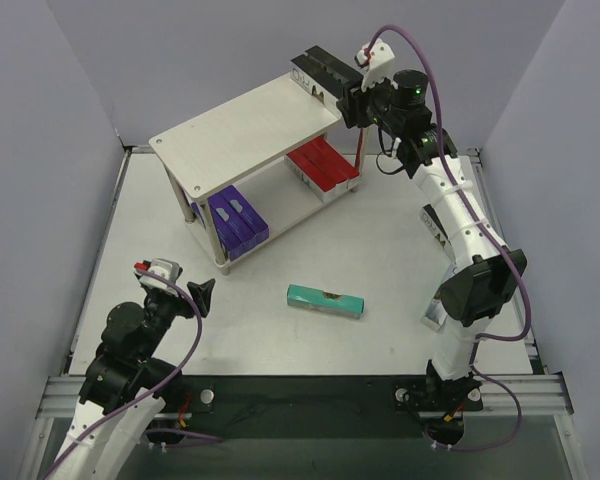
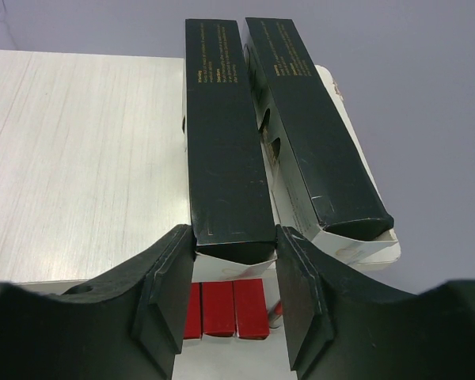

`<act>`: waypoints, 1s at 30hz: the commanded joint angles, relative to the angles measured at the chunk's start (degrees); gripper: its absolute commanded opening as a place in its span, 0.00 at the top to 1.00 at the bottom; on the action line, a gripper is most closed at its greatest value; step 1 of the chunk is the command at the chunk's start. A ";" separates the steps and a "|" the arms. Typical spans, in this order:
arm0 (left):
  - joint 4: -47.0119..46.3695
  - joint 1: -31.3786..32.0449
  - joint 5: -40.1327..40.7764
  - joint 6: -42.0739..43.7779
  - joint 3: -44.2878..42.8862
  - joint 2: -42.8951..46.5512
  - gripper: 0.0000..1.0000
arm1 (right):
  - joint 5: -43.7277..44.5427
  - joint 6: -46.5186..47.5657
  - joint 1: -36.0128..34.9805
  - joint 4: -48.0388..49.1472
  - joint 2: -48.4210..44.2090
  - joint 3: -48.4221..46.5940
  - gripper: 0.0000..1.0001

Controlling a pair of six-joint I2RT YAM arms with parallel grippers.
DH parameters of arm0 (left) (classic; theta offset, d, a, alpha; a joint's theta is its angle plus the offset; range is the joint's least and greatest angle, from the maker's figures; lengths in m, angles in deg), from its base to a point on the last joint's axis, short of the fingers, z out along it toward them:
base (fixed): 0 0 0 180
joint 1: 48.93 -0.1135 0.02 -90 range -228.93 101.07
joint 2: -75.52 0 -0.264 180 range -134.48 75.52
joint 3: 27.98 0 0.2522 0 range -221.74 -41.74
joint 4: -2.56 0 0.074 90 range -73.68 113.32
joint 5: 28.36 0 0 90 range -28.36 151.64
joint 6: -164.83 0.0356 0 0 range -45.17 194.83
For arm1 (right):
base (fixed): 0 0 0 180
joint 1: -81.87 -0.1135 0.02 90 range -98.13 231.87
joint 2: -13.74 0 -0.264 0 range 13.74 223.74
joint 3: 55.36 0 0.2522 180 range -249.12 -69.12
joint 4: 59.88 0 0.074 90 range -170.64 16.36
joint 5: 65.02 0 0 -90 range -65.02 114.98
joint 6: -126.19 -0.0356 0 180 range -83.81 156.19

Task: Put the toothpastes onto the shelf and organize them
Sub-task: Place the toothpaste on the shelf.

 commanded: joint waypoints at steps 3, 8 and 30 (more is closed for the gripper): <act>-3.19 -0.46 -0.48 0.58 0.03 -0.59 0.12 | -0.34 0.53 0.26 4.61 0.55 -2.18 0.55; -3.19 -0.46 -0.47 0.58 0.11 -0.59 0.12 | -0.52 0.18 -0.18 5.49 -1.29 -1.12 0.50; -3.19 -0.54 -0.65 0.66 0.03 -0.50 0.12 | -5.79 -7.56 -5.18 11.20 -9.38 8.36 0.40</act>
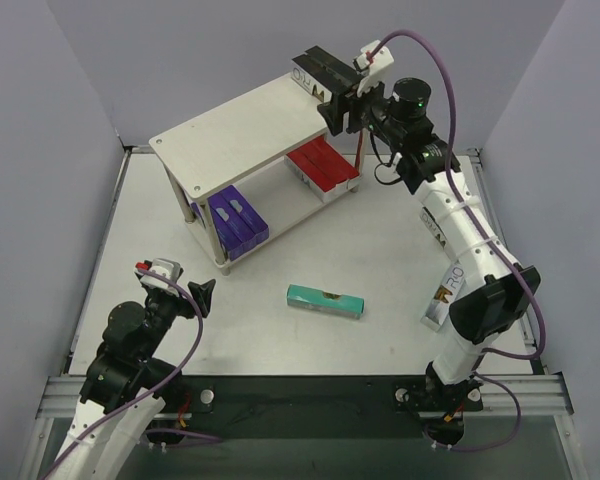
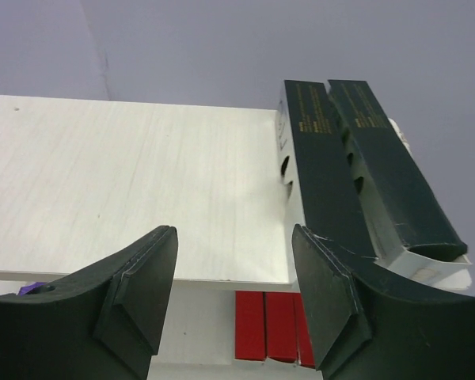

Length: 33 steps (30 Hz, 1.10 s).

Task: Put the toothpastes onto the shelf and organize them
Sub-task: Place the toothpaste on the shelf.

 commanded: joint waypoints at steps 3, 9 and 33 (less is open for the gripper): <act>-3.16 -0.46 -0.65 0.66 -0.28 -0.30 0.12 | -1.57 -2.68 -2.39 5.37 -0.99 1.18 0.38; -3.25 -0.46 -0.65 0.66 -0.19 -0.13 0.12 | 0.01 -2.42 -3.80 4.41 2.53 -1.10 0.35; -3.16 -0.54 -0.56 0.66 -0.28 -0.13 0.12 | 13.64 -3.04 -6.61 7.66 13.86 -8.14 0.17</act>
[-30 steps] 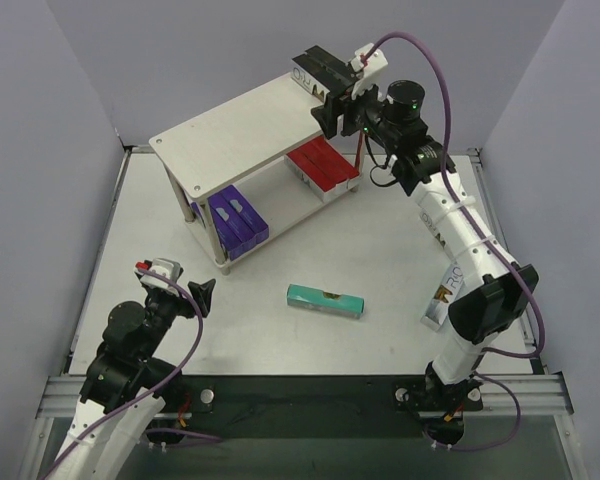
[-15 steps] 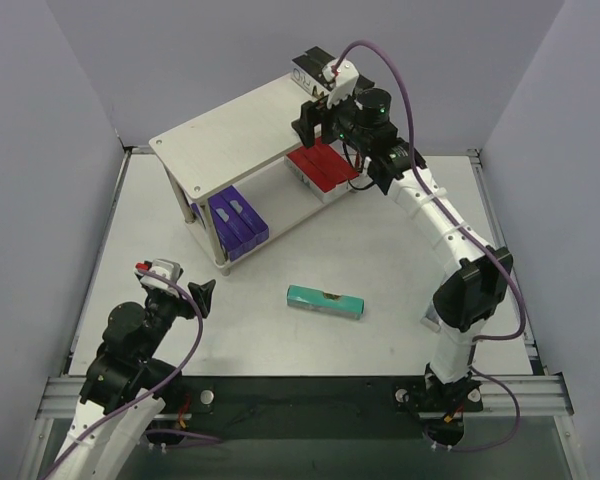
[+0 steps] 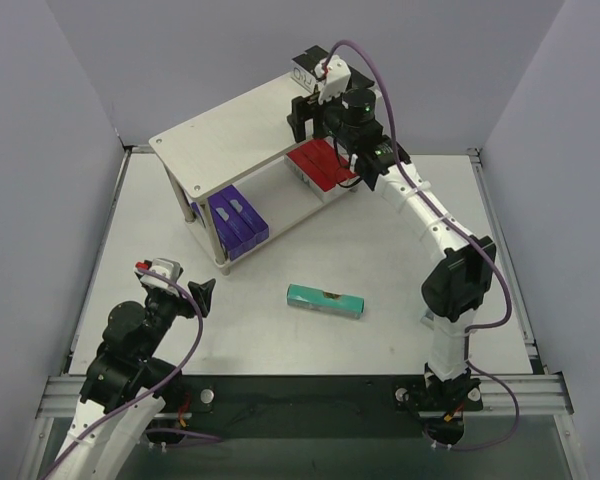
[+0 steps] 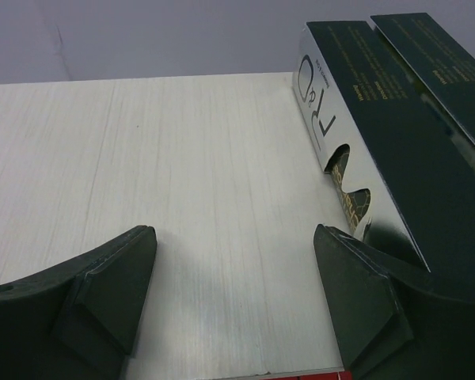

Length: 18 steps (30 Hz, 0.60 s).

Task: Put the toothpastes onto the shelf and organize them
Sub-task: Place the toothpaste on the shelf.

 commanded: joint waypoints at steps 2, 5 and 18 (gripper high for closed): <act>-3.16 -0.48 -0.56 0.66 -0.28 -0.04 0.12 | 3.32 -0.41 -0.38 4.79 1.93 -3.51 0.16; -3.16 -0.48 -0.39 0.66 -0.19 -0.13 0.12 | 3.76 -0.41 -0.38 5.23 2.46 -3.51 0.16; -3.16 -0.48 -0.30 0.66 -0.28 -0.04 0.12 | -3.69 -0.41 -1.26 3.74 -1.13 -4.38 0.16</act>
